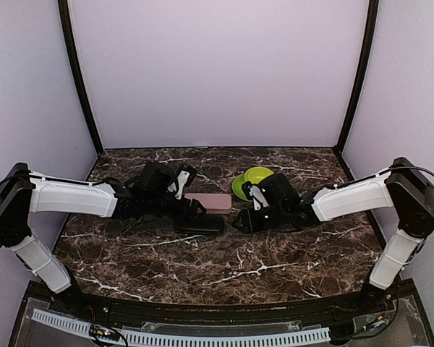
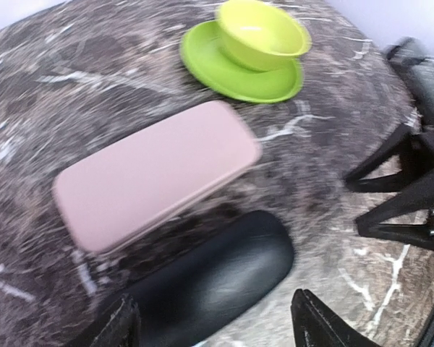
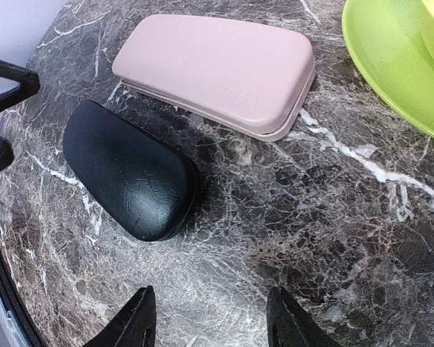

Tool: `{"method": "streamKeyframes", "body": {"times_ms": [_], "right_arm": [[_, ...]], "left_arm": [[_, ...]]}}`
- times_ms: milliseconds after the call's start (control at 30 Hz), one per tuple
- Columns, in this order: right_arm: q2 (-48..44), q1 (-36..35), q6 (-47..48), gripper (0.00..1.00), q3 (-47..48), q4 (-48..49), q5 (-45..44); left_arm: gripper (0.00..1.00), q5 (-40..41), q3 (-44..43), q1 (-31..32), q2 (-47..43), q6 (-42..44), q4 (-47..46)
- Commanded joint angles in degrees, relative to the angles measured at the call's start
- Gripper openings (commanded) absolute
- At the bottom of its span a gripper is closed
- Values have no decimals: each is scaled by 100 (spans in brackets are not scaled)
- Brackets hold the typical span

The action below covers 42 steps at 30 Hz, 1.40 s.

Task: Organize the sunglasses
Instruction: Close the case with sunglasses at the center of the board, then reset both arms

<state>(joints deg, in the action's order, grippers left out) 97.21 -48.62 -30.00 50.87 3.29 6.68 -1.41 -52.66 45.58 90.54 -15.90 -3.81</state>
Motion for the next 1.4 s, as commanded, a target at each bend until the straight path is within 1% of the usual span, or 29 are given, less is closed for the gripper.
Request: {"method": "streamKeyframes", "body": {"times_ms": [0,133,233,367,600,700,767,900,1033,1267,1367], "right_arm": [[2,87,306,56,254,-249,359],[405,92,184,61,620,-66,565],[853,87,-11,64,931,70,798],[1276,61,-313,65,1209,292,979],[1571,7,-510,55,1363,394,1018],[1648,-14,-552,49,1356,413,1044],[1682,-24,-584,45,1324,441,1055],[1643,-37,-620,42,1239,490,1022],[1487,-33,-638,40,1107,553,979],[881,85,-630,39,548,503,755],[538,141,-560,39,299,272,577]], "left_arm": [[75,-120,216,-451,-310,-270,425],[77,-218,409,-711,-327,-563,483],[77,-494,625,-912,-317,-781,364],[77,-658,772,-998,-217,-916,251],[71,-1129,896,-999,168,-1136,-150],[65,-1280,905,-999,402,-1181,-308],[57,-1333,938,-999,515,-1210,-397],[46,-1494,1031,-999,543,-1290,-547],[38,-1596,1031,-951,639,-1355,-676],[35,-1641,681,-322,1113,-1618,-878],[34,-1691,448,-61,1359,-1745,-917]]}}
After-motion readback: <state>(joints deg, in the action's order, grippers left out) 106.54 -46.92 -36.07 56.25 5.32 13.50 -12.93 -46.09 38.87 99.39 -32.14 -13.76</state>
